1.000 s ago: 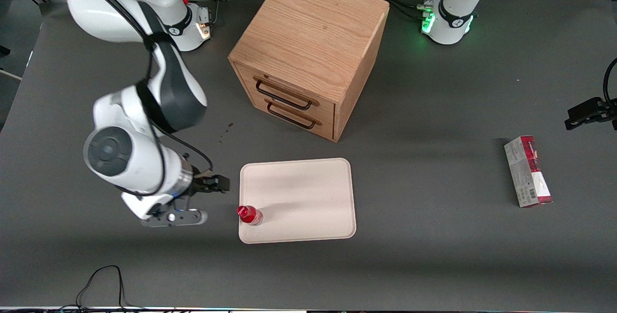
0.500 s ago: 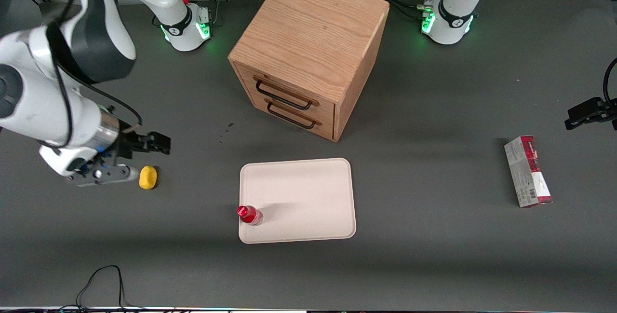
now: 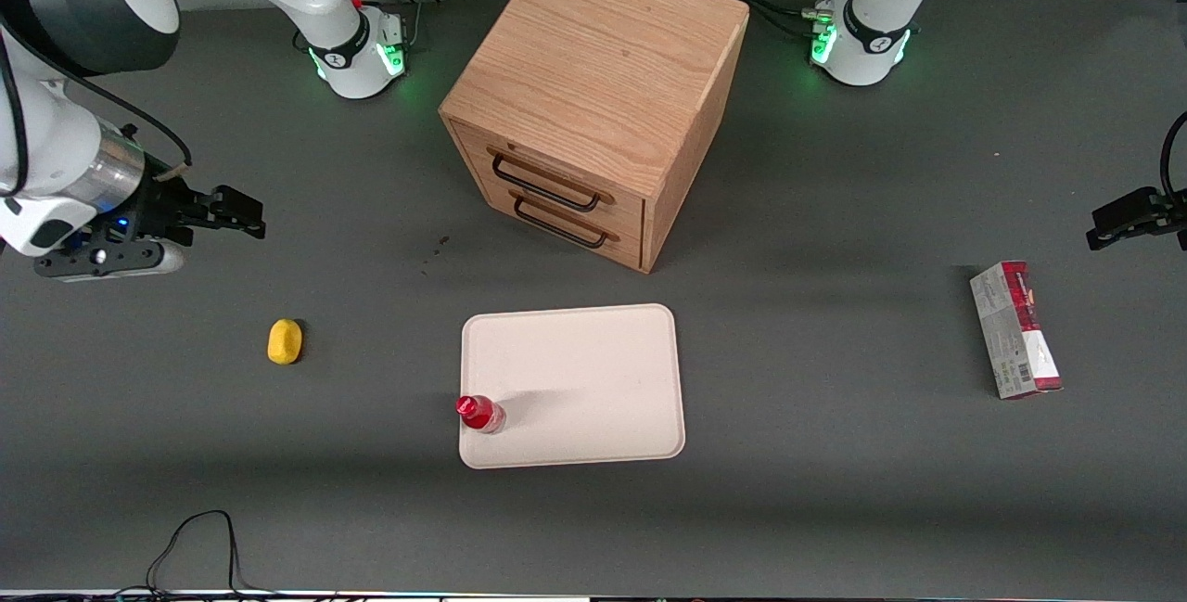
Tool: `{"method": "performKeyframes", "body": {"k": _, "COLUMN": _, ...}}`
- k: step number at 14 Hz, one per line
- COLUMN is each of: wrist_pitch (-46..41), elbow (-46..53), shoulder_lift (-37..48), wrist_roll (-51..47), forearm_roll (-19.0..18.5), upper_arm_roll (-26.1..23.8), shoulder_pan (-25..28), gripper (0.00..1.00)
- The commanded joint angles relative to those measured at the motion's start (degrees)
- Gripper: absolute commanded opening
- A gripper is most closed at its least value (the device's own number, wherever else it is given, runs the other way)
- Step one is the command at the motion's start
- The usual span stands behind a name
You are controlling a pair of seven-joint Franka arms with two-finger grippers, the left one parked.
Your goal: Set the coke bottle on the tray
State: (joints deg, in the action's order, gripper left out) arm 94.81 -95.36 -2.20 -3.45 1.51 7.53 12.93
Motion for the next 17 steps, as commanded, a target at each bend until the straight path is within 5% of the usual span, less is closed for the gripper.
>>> {"method": "performKeyframes", "body": {"k": 1, "wrist_pitch": 0.9, "elbow": 0.2, "shoulder_lift": 0.5, "wrist_roll": 1.4, "forearm_roll": 0.4, "upper_arm_roll": 1.4, "shoulder_pan": 0.2, "gripper": 1.00}}
{"method": "performKeyframes", "body": {"k": 11, "wrist_pitch": -1.7, "elbow": 2.1, "shoulder_lift": 0.2, "wrist_roll": 0.5, "forearm_roll": 0.5, "upper_arm_roll": 0.7, "shoulder_pan": 0.3, "gripper": 1.00}}
{"method": "performKeyframes", "body": {"k": 15, "wrist_pitch": -1.7, "elbow": 3.1, "shoulder_lift": 0.2, "wrist_roll": 0.5, "forearm_roll": 2.5, "upper_arm_roll": -10.8, "shoulder_pan": -12.6, "gripper": 1.00}}
{"method": "performKeyframes", "body": {"k": 17, "wrist_pitch": -1.8, "elbow": 3.1, "shoulder_lift": 0.3, "wrist_roll": 0.5, "forearm_roll": 2.5, "upper_arm_roll": -11.5, "shoulder_pan": -13.4, "gripper": 1.00}}
